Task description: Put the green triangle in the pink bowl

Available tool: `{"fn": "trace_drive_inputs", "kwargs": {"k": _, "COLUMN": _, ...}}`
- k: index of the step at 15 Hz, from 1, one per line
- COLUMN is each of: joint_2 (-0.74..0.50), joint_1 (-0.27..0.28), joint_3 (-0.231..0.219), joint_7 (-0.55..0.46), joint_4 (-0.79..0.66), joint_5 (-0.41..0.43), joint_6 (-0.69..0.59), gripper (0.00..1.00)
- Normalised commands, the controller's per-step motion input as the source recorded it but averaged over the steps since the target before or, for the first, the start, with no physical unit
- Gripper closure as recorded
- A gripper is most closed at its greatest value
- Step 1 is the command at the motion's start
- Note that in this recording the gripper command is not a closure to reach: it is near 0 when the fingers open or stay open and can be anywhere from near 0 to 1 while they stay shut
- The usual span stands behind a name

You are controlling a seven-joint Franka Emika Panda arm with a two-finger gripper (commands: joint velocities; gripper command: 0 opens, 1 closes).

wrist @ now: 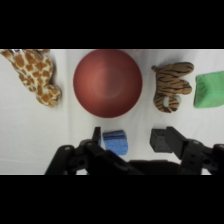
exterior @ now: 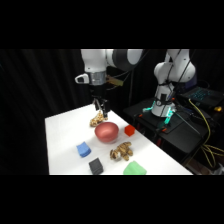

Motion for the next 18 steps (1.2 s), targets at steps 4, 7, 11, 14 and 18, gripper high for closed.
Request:
{"fn": "trace_drive_inputs", "kwargs": {"k": 4, "joint_2": 0.01, "joint_1": -0.001, "joint_3": 0.019, "joint_7": 0.07, "joint_4": 0.01, "joint_5": -0.049, "joint_6": 0.01, "gripper": 0.0}}
{"fn": "trace_drive_inputs", "kwargs": {"k": 7, "joint_2": 0.05, "joint_1": 0.057, "joint_3": 0.052, "joint_7": 0.18, "joint_4": 0.0, "joint_5": -0.103, "joint_6": 0.08, "gripper": 0.0}}
{"fn": "trace_drive_inputs", "kwargs": {"k": 11, "joint_2": 0.12, "joint_1": 0.131, "joint_3": 0.096, "joint_7": 0.24, "joint_4": 0.0, "joint_5": -0.126, "joint_6": 0.12, "gripper": 0.0}}
{"fn": "trace_drive_inputs", "kwargs": {"k": 14, "joint_2": 0.18, "joint_1": 0.183, "joint_3": 0.109, "joint_7": 0.28, "joint_4": 0.07, "joint_5": -0.158, "joint_6": 0.11, "gripper": 0.0}}
{"fn": "trace_drive_inputs", "kwargs": {"k": 18, "joint_2": 0.17, "joint_1": 0.189, "joint_3": 0.089, "joint_7": 0.24, "joint_4": 0.12, "joint_5": -0.185, "joint_6": 0.02, "gripper": 0.0}}
